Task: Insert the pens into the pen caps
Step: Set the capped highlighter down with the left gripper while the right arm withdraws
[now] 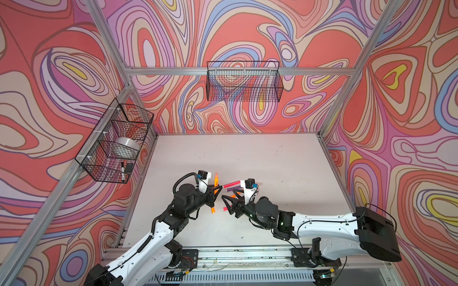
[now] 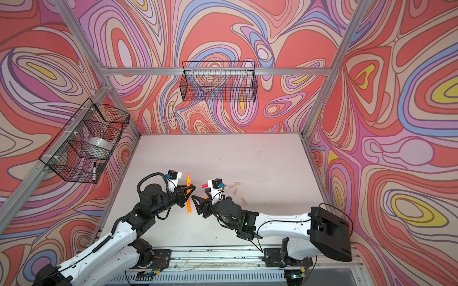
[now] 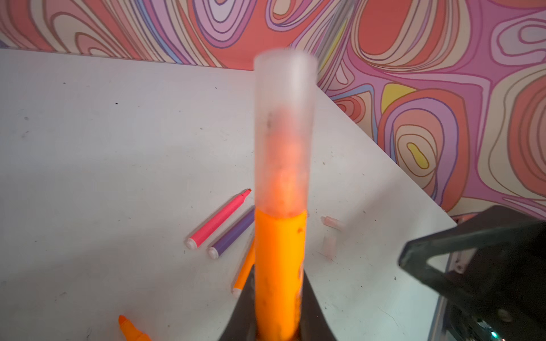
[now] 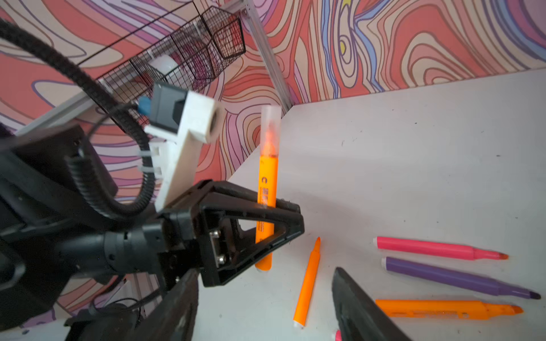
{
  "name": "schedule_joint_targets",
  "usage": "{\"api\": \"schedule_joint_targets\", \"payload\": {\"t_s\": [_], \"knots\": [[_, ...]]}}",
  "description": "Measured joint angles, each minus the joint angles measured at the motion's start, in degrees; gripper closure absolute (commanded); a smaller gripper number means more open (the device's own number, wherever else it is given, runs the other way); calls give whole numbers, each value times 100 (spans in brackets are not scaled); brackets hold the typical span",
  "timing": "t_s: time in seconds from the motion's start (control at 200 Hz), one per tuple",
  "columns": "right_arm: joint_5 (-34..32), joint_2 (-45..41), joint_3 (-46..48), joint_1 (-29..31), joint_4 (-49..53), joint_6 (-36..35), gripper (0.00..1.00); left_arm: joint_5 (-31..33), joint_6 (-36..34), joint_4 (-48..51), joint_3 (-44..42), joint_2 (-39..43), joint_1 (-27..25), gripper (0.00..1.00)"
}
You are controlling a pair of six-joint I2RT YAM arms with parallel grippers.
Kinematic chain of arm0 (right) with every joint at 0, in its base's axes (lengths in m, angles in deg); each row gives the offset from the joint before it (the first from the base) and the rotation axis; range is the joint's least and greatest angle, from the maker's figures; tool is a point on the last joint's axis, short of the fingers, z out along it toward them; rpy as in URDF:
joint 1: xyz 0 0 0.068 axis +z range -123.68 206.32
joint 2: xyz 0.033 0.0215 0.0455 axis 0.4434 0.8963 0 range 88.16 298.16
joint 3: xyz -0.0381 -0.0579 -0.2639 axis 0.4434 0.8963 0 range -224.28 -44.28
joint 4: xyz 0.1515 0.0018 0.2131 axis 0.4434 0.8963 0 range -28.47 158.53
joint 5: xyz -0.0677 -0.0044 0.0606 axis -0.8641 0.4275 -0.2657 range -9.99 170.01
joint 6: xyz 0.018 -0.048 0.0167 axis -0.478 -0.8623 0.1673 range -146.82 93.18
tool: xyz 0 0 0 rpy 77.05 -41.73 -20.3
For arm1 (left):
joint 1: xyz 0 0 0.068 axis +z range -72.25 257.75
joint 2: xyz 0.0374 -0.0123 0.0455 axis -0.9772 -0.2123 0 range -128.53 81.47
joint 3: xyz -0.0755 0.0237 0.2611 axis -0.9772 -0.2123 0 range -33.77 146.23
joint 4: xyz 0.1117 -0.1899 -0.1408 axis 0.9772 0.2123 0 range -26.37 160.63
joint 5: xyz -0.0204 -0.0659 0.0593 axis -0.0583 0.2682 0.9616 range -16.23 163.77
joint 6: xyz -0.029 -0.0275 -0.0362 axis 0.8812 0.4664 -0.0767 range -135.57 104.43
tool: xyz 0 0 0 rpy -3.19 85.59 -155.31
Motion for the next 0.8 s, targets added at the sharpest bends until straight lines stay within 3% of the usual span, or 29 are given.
{"api": "schedule_joint_targets", "payload": {"t_s": [0.14, 0.275, 0.391, 0.576, 0.661, 0.801], "knots": [[-348, -348, -162, -175, 380, -236, 26, 861, 216, 407, 28, -155, 0, 100], [-459, -645, -162, -1152, 898, -334, 23, 1648, 382, 1110, 409, -831, 48, 100], [-1274, -960, -87, -1766, 1285, -723, 19, 2199, 608, 1729, 966, -1526, 249, 100], [-1882, -1443, 426, -2870, 1596, -1207, 17, 2465, 925, 2218, 1652, -2610, 778, 100], [-1998, -1495, 658, -3604, 1781, -1143, 16, 2549, 1047, 2559, 1910, -3154, 892, 100], [-2037, -1298, 831, -4273, 2096, -852, 19, 2608, 1182, 2964, 2319, -3823, 927, 100]]}}
